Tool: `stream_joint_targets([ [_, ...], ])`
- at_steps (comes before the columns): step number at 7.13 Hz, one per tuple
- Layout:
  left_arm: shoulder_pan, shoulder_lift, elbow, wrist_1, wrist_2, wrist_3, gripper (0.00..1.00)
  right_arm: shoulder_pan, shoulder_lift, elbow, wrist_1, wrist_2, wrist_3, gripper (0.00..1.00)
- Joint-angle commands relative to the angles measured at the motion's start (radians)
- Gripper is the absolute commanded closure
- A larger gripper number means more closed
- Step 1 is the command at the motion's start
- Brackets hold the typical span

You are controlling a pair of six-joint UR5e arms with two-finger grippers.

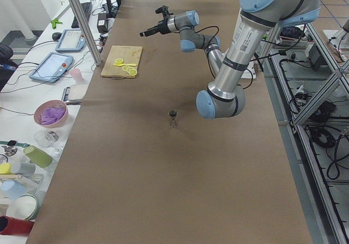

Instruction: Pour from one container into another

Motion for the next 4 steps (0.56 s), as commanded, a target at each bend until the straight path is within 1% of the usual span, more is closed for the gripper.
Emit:
stream_joint_targets([
  [1, -0.06, -0.022, 0.001, 0.208, -0.081, 0.002, 0.05, 0.009, -0.009, 0.02, -0.001, 0.002, -0.022, 0.0],
  [2, -0.092, -0.022, 0.001, 0.259, -0.177, 0.001, 0.05, 0.007, -0.013, 0.056, -0.001, -0.001, -0.023, 0.0],
  [4, -0.173, -0.022, 0.001, 0.313, -0.39, -0.003, 0.05, 0.007, -0.017, 0.043, -0.001, -0.005, -0.013, 0.0],
])
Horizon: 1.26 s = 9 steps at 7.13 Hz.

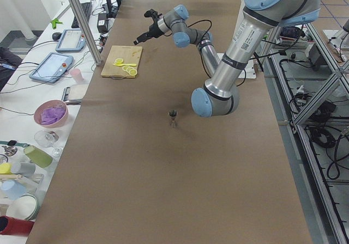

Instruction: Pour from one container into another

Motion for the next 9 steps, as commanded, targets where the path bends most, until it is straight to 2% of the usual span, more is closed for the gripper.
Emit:
stream_joint_targets([
  [1, -0.11, 0.007, 0.0, 0.081, -0.229, 0.001, 0.05, 0.0, -0.008, -0.021, -0.001, -0.005, 0.01, 0.0],
  [2, -0.175, 0.01, 0.0, 0.133, -0.352, 0.001, 0.05, 0.0, -0.008, -0.021, 0.001, -0.008, 0.008, 0.0],
  [4, -0.302, 0.067, 0.018, 0.149, -0.559, 0.003, 0.08, 0.0, -0.003, -0.018, 0.001, -0.003, 0.008, 0.0],
  [5, -0.392, 0.07, 0.072, 0.137, -0.714, 0.053, 0.06, 0.0, 0.001, -0.015, 0.002, -0.001, 0.001, 0.0],
  [6, -0.448, 0.093, 0.101, 0.137, -0.768, 0.167, 0.06, 0.0, 0.003, -0.012, 0.001, 0.0, 0.001, 0.0],
  [7, -0.503, 0.113, 0.116, 0.156, -0.773, 0.197, 0.05, 0.0, 0.003, -0.01, 0.002, 0.0, 0.001, 0.0],
  [9, -0.587, 0.221, 0.12, 0.158, -0.874, 0.199, 0.05, 0.0, 0.003, -0.01, 0.001, 0.003, -0.001, 0.0],
])
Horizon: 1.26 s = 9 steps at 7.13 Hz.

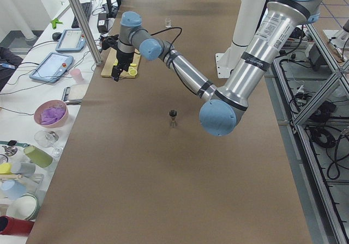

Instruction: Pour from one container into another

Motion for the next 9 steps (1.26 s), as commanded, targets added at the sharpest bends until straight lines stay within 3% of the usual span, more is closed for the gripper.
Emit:
stream_joint_targets([
  [1, -0.112, 0.123, 0.004, -0.008, -0.13, 0.011, 0.05, 0.0, -0.007, 0.001, -0.002, 0.002, -0.001, 0.0],
  [2, -0.176, 0.149, -0.002, -0.002, -0.239, 0.021, 0.04, 0.0, -0.009, -0.004, -0.002, 0.002, -0.001, 0.0],
  [3, -0.203, 0.203, 0.001, 0.001, -0.273, 0.097, 0.03, 0.0, -0.009, -0.006, -0.002, -0.001, -0.001, 0.0],
  [5, -0.246, 0.327, -0.004, -0.011, -0.281, 0.113, 0.02, 0.0, -0.006, 0.001, 0.0, 0.001, -0.001, 0.0],
  [6, -0.304, 0.437, -0.024, -0.011, -0.281, 0.242, 0.02, -0.002, -0.001, 0.001, 0.0, -0.002, -0.002, 0.0],
  [9, -0.437, 0.617, -0.021, -0.005, -0.275, 0.508, 0.02, -0.011, 0.008, 0.007, 0.001, -0.007, 0.001, 0.0],
])
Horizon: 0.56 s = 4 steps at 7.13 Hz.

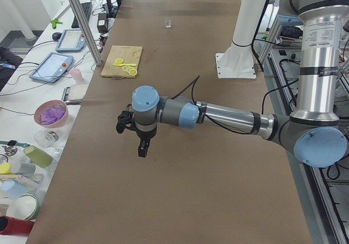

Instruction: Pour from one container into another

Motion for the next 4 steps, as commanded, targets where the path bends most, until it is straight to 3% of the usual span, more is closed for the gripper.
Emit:
stream_joint_targets([
  [1, -0.082, 0.096, -0.005, 0.009, -0.001, 0.138, 0.02, -0.004, 0.004, -0.004, 0.002, 0.027, 0.009, 0.0],
  [4, -0.084, 0.102, -0.004, 0.047, 0.002, 0.139, 0.02, -0.093, 0.025, -0.033, 0.066, 0.038, 0.007, 0.0],
])
